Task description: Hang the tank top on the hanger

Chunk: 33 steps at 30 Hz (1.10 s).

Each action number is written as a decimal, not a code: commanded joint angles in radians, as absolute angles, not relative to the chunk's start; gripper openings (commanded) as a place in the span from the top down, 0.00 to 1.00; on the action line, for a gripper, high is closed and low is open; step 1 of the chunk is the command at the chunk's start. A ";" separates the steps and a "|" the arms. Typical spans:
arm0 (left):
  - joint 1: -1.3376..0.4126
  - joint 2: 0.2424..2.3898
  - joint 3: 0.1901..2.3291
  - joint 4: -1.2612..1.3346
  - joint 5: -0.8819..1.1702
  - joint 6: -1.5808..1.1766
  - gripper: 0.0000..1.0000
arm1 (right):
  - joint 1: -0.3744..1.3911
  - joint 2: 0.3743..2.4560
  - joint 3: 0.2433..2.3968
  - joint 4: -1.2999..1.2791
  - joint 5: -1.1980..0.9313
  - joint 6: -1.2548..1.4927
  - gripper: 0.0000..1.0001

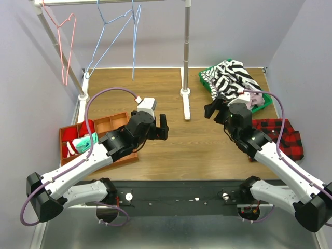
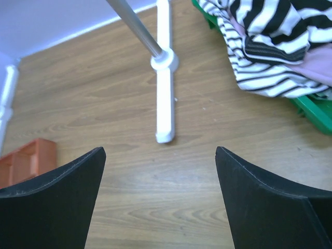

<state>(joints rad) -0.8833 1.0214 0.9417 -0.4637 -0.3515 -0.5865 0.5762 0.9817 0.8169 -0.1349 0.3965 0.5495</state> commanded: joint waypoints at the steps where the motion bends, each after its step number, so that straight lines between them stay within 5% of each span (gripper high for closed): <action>1: -0.879 1.028 0.985 -0.448 -0.316 -0.571 0.01 | 0.577 0.985 0.831 -0.247 0.466 0.517 0.05; 12: -0.879 1.023 0.991 -0.468 -0.304 -0.555 0.01 | 0.514 1.184 0.922 -0.227 0.380 0.463 0.00; 17: -0.877 1.014 1.000 -0.500 -0.313 -0.535 0.01 | 0.238 1.351 1.015 -0.134 0.160 0.485 0.01; 33: -0.864 0.962 1.003 -0.554 -0.307 -0.497 0.01 | 0.112 1.995 1.561 -0.109 0.305 0.511 0.10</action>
<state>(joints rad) -0.8715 0.9901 0.9859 -0.5201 -0.3195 -0.5198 0.1223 1.8622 1.4124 -0.0757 0.2390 0.5220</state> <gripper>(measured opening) 0.990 0.935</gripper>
